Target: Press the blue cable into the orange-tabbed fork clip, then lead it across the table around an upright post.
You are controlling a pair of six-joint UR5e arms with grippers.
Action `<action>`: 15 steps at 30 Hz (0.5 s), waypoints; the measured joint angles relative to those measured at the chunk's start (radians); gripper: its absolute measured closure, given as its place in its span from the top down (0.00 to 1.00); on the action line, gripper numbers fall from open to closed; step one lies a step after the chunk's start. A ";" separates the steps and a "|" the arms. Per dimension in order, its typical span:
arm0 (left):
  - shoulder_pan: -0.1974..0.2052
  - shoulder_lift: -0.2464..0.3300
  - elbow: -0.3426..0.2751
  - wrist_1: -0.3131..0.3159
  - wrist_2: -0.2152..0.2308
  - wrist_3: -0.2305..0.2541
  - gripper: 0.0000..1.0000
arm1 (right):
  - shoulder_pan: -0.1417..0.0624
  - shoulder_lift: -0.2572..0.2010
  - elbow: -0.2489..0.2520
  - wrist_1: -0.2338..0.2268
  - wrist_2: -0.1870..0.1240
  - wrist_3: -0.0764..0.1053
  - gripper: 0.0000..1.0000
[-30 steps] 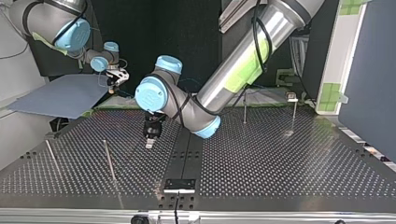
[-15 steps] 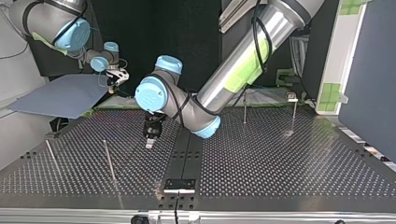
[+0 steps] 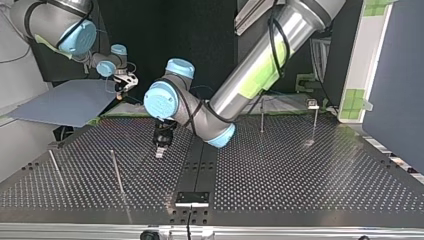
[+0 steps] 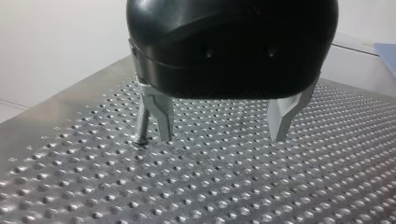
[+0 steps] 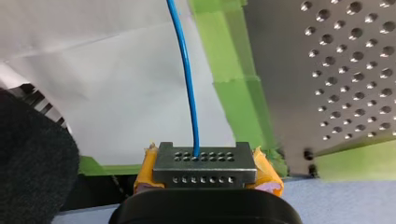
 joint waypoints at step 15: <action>-0.002 -0.110 0.000 -0.012 -0.005 0.005 1.00 | -0.003 0.088 -0.014 0.135 -0.005 -0.009 0.00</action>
